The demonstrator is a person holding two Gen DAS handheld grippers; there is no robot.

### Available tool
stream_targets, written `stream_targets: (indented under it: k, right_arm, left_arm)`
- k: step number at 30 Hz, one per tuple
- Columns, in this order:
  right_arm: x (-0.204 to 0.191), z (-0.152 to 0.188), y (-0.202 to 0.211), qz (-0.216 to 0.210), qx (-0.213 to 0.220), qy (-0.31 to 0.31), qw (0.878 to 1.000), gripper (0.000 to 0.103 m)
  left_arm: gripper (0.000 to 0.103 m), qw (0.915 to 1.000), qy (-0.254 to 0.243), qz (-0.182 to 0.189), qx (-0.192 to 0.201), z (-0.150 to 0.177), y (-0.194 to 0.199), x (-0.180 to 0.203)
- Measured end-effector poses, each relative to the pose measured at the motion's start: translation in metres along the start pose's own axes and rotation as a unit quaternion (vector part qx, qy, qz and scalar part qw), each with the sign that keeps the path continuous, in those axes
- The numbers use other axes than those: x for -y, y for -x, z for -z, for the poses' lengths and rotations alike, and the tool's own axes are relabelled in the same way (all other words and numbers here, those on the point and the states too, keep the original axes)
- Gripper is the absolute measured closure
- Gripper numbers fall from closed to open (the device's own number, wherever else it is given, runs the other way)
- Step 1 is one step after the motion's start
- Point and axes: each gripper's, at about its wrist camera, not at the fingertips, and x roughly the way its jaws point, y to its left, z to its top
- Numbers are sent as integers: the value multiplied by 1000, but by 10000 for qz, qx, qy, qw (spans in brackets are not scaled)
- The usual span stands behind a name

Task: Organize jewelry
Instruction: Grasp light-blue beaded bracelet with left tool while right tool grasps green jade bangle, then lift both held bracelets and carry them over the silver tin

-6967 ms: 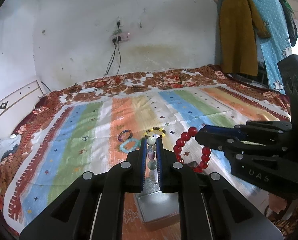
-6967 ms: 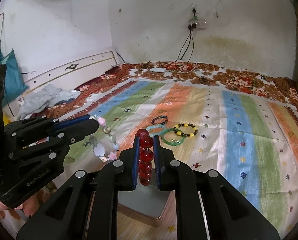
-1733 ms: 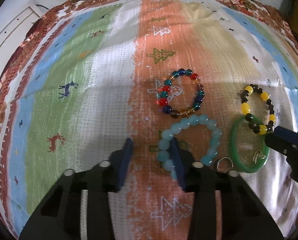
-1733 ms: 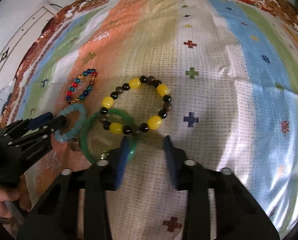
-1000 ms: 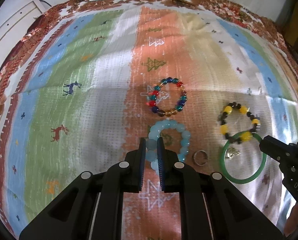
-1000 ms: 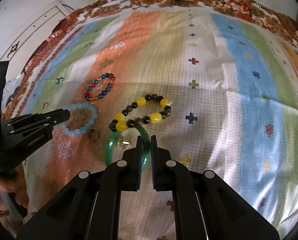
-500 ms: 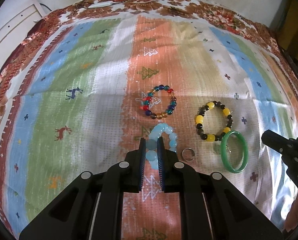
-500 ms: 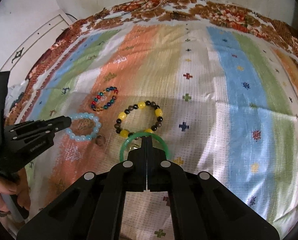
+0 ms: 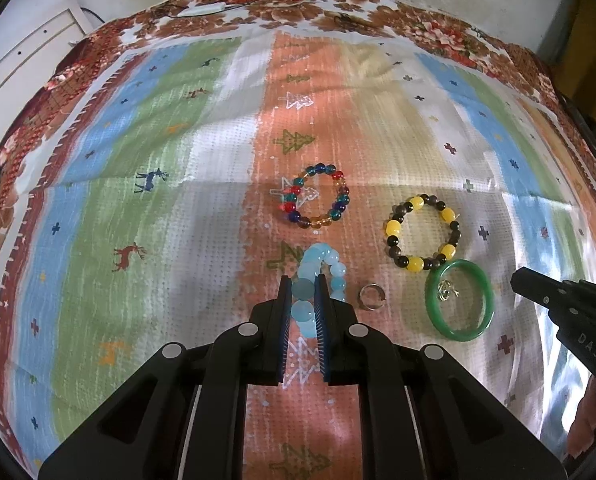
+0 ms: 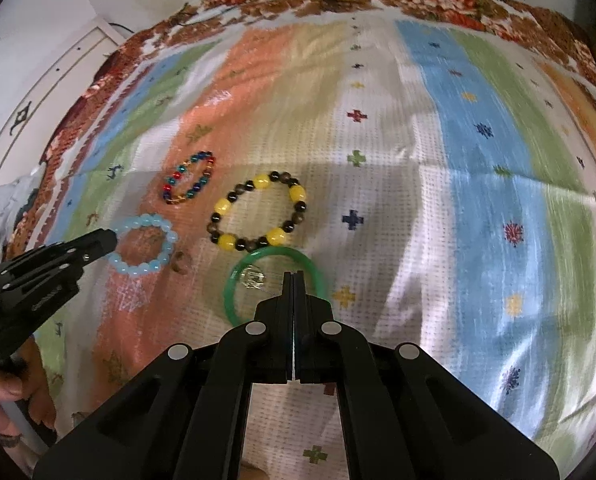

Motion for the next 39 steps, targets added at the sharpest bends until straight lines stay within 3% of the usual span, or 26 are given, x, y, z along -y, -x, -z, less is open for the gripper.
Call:
stream_targets:
  k: [2,4,5,6,26,30,39]
  right_arm:
    - [2,0,-4,25,-87,-38,10000,100]
    - [3,1,-7,54,-112,-69,9999,83]
    - [4,1,-7,66,-100,-87,9999,65]
    - [4,1,-8,76,-93,-77,9999,64]
    - [5,10,-37,300,-485,45,9984,65]
    - [8,10,-39,371,-506,37,9980,89]
    - [4,11,-34,370,-385,163,9984,95]
  left_arm:
    - [92,10000,4,-1,-1,-1,0,1]
    - [92,10000,-1,-2,0,-1,-1,1]
    - [92,10000,0,-3,0,-1,0,0]
    - [92,10000,1,-3,1,-1,0,0]
    - [92,9998,-29,147,101,-5,11,5]
    - [92,9998,-39,173,128,-5,14,5]
    - [92,9995,-76,232,191,-4,22,7]
